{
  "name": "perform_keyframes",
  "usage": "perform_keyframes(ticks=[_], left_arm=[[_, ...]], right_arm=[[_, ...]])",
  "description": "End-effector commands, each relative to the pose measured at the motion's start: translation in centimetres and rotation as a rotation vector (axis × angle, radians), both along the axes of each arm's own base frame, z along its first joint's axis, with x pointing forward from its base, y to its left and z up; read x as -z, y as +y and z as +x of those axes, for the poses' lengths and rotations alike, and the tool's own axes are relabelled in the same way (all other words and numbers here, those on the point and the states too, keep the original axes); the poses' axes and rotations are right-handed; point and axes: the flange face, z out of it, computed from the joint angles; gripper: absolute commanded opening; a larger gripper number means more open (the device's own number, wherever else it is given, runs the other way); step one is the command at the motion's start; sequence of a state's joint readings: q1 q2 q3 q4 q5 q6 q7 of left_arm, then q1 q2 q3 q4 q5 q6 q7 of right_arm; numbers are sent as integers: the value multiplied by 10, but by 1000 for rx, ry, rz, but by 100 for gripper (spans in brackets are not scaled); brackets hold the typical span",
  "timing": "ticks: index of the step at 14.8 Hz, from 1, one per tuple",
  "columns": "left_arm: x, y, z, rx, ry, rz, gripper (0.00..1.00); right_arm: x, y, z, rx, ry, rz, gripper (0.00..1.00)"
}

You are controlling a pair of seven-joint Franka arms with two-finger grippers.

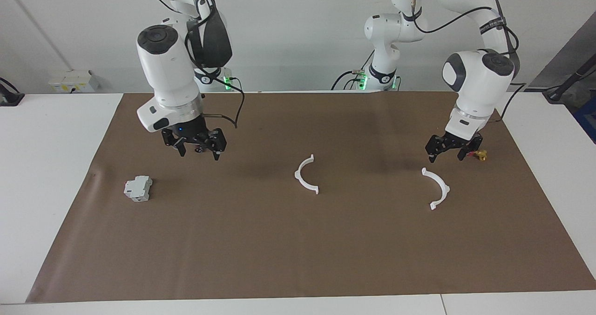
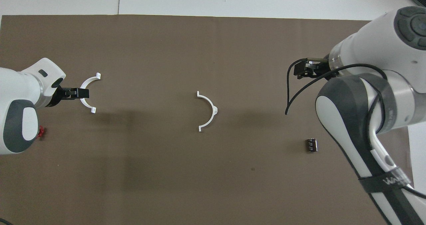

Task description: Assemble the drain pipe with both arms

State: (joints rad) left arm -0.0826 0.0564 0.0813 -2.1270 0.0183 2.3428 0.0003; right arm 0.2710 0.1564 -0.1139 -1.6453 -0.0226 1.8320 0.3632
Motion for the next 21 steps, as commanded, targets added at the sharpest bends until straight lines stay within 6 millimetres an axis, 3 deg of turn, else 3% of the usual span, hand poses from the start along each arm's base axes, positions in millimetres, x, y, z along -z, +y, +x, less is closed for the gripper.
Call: perform_keyframes(ticks=[1,4,7,11,14,16,18,20,21], left_arm=[[30,2,2,-63,-4,-18,100],[48,-3,7,-282,-14,-53,100],[52,5,6,-319,-14,-57,100],[68,24,-9,-360,51,-45,100],[63,39,-9,-402,52,-44,100],[61,39,-7,-450,36,-53,100],[63,28,-6,-455,36,-56,100],[65,7,-4,-460,7,-67,100],[69,5,-3,-484,-2,-71,100]], right_arm=[[-12,-41,-16,1,63,4,100],[-20,-89,-28,-42,102,10,100],[-27,-130,-40,-83,117,17,100],[-45,-161,-58,-117,130,8,100],[-75,-165,-69,-121,137,0,100],[-100,-157,-74,-131,141,0,100],[-106,-151,-76,-138,122,0,100],[-104,-161,-78,-124,122,20,100],[-106,-156,-76,-138,110,14,100]])
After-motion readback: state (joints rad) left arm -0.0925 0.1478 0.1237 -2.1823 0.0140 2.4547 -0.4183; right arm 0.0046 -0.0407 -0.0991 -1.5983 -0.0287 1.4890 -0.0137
